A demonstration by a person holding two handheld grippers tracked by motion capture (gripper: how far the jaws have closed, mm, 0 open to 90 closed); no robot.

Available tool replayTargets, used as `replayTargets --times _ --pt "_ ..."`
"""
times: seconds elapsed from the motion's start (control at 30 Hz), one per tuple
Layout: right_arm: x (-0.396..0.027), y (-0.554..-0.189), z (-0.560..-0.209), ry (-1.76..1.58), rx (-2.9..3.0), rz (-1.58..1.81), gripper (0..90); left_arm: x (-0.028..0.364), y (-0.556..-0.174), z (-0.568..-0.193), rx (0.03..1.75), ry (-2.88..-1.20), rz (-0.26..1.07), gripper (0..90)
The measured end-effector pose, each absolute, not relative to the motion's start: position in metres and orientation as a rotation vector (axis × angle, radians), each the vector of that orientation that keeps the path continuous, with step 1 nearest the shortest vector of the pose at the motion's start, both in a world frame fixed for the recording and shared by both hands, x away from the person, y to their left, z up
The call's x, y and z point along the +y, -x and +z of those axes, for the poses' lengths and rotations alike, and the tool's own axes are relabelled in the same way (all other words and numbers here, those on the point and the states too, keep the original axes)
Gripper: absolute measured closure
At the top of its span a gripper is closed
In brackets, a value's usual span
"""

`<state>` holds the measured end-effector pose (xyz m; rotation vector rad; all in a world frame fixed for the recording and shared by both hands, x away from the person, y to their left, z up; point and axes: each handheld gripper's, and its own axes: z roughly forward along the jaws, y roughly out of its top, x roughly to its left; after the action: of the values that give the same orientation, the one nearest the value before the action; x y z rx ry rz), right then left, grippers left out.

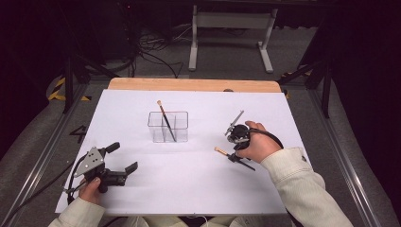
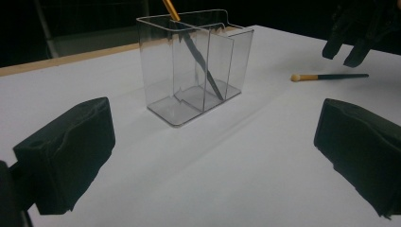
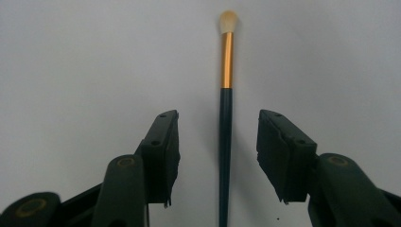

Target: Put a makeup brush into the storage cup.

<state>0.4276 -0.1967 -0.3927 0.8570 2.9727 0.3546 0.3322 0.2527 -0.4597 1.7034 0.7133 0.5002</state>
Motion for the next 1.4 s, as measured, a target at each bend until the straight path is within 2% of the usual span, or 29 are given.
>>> replayTargets --times 1.1,1.4 --pt "-0.184 -0.431 -0.418 -0.863 3.0 0.172 71.9 0.253 -0.333 -0.46 0.72 -1.722 0.504 0.2" --pt "-0.182 -0.432 -0.418 -0.864 2.979 0.134 81.7 0.252 -0.333 -0.46 0.72 -1.724 0.499 0.2"
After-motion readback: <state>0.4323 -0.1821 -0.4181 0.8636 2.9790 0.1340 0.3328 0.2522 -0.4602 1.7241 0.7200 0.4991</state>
